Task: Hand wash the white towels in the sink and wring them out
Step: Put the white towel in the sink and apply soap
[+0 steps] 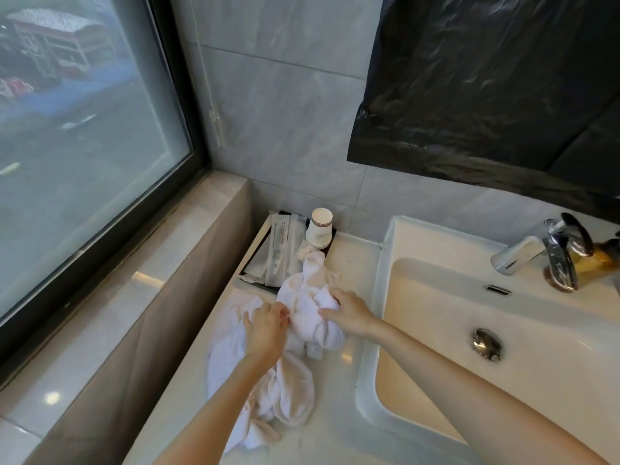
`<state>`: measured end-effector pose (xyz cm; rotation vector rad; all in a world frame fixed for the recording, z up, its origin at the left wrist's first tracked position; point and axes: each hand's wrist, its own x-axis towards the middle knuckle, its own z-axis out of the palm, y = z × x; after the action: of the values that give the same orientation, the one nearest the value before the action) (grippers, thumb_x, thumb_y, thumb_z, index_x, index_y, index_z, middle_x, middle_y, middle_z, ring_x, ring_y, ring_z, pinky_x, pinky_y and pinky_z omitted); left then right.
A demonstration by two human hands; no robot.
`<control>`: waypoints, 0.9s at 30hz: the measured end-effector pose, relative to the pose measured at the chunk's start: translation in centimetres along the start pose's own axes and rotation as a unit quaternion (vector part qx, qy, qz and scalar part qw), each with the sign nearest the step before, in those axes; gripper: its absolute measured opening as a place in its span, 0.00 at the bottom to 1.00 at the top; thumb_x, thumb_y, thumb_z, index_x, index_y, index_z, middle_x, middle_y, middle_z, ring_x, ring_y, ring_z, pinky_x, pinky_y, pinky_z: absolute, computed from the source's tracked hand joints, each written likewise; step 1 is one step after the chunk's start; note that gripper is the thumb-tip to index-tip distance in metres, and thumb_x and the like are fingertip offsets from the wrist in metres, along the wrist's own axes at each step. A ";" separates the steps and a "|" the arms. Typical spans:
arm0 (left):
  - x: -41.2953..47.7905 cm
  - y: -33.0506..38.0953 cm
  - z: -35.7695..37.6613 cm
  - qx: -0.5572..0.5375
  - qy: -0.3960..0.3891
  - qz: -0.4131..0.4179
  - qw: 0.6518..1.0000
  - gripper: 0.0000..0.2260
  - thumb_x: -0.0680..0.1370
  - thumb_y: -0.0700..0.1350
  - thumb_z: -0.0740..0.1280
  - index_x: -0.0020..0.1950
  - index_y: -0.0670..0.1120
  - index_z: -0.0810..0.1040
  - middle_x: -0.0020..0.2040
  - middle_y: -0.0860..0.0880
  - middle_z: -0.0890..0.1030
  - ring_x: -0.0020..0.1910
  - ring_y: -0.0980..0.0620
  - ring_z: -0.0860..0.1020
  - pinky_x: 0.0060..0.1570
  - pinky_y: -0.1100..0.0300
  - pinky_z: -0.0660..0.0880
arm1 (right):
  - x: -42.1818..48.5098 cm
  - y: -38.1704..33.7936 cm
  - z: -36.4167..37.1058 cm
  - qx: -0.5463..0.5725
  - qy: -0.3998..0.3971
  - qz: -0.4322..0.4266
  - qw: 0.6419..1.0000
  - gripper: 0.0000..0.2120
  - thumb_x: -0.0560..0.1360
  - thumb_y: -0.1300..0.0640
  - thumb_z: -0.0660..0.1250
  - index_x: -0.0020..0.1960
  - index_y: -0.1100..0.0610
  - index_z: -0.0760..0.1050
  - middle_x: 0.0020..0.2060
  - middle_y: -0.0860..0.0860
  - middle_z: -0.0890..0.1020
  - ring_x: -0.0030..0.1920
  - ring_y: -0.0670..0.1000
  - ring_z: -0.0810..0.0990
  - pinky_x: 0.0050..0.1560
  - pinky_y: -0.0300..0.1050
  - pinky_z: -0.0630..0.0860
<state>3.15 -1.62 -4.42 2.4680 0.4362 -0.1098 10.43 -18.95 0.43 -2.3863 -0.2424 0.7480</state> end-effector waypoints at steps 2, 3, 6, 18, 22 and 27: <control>0.3 1.5 -1.7 -0.122 0.013 0.007 0.992 0.05 0.82 0.42 0.59 0.56 0.46 0.73 0.51 0.51 0.78 0.52 0.48 0.77 0.54 0.55 0.72 | -1.3 -1.2 -2.2 0.074 0.020 -0.029 0.997 0.11 0.78 0.54 0.64 0.58 0.57 0.69 0.51 0.53 0.75 0.51 0.55 0.73 0.46 0.46 0.68; 0.3 2.5 -2.8 -0.156 0.019 0.014 0.988 0.03 0.83 0.41 0.58 0.54 0.46 0.70 0.48 0.53 0.78 0.48 0.49 0.77 0.44 0.58 0.73 | -2.0 -1.7 -3.3 0.101 0.040 -0.045 0.993 0.07 0.78 0.56 0.63 0.54 0.55 0.68 0.48 0.51 0.75 0.48 0.54 0.72 0.44 0.45 0.67; 0.1 5.9 -6.2 -0.189 0.083 0.074 0.976 0.03 0.83 0.41 0.57 0.53 0.48 0.68 0.43 0.56 0.76 0.42 0.50 0.75 0.40 0.58 0.72 | -4.1 -3.6 -6.8 0.135 0.111 -0.107 0.979 0.04 0.78 0.58 0.61 0.47 0.52 0.66 0.40 0.46 0.73 0.43 0.51 0.70 0.40 0.43 0.65; -5.1 24.0 -16.9 -0.354 0.158 0.300 0.872 0.04 0.81 0.40 0.63 0.51 0.49 0.73 0.47 0.55 0.80 0.45 0.60 0.77 0.41 0.68 0.72 | -16.2 -9.2 -22.4 0.160 0.329 -0.367 0.855 0.11 0.80 0.63 0.58 0.54 0.51 0.75 0.47 0.40 0.79 0.51 0.40 0.77 0.52 0.35 0.72; -8.0 29.2 -16.9 -0.361 0.057 0.374 0.852 0.04 0.81 0.38 0.63 0.49 0.47 0.73 0.49 0.52 0.79 0.44 0.58 0.79 0.39 0.65 0.76 | -19.9 -7.2 -26.5 0.161 0.397 -0.381 0.819 0.08 0.81 0.61 0.60 0.54 0.53 0.76 0.48 0.45 0.80 0.52 0.46 0.79 0.56 0.45 0.77; -11.1 33.5 -14.7 -0.357 -0.138 0.390 0.837 0.05 0.80 0.40 0.65 0.54 0.41 0.73 0.53 0.47 0.77 0.44 0.52 0.80 0.44 0.60 0.80 | -23.7 -4.2 -29.8 0.150 0.445 -0.365 0.804 0.08 0.81 0.60 0.60 0.53 0.51 0.77 0.50 0.47 0.80 0.54 0.45 0.78 0.56 0.39 0.75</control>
<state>3.57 -21.16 28.45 1.6699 -0.5823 0.0388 7.87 -38.79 33.04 -1.8441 -0.5326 -0.6540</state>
